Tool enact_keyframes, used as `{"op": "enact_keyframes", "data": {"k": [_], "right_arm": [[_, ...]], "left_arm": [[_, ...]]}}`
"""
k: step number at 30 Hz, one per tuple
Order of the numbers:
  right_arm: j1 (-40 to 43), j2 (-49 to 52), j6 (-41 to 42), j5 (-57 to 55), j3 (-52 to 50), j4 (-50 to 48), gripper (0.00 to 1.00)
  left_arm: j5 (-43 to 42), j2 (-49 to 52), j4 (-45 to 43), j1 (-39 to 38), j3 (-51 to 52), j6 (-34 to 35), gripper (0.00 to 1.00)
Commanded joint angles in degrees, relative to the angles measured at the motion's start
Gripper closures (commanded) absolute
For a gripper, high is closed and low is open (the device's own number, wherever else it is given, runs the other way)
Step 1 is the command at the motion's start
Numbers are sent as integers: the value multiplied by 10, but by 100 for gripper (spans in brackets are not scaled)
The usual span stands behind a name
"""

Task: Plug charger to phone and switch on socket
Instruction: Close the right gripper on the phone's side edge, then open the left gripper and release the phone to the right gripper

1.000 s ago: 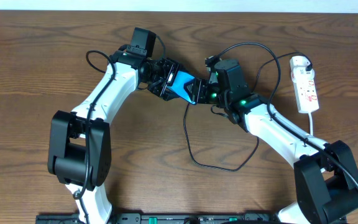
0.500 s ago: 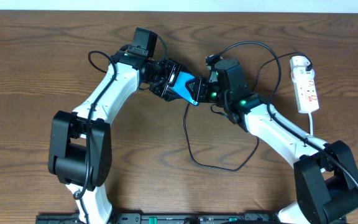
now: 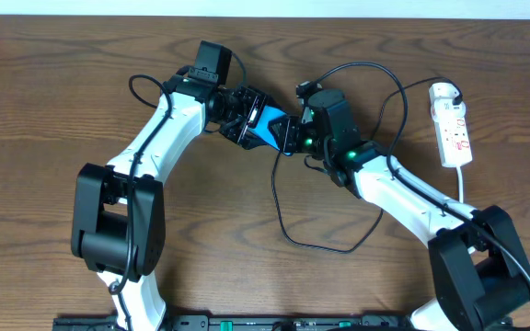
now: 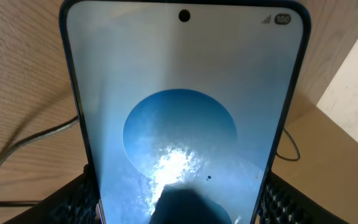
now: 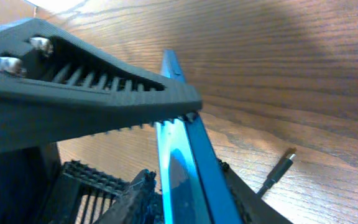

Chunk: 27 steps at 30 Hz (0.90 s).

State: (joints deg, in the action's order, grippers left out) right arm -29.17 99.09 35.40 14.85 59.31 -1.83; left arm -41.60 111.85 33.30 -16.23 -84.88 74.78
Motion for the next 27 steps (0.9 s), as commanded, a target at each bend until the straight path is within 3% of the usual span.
{"op": "enact_keyframes", "data": {"k": [1, 11, 18, 27], "right_arm": [[-6, 13, 0, 3, 9, 0, 72], [-6, 13, 8, 9, 9, 0, 83], [-6, 13, 8, 12, 9, -1, 98], [-4, 13, 36, 11, 9, -30, 99]], "left_arm": [[-28, -10, -2, -2, -4, 1, 37], [-28, -10, -2, -2, -4, 1, 37], [-27, -10, -2, -2, -4, 2, 37], [-27, -10, -2, -2, -4, 1, 37]]}}
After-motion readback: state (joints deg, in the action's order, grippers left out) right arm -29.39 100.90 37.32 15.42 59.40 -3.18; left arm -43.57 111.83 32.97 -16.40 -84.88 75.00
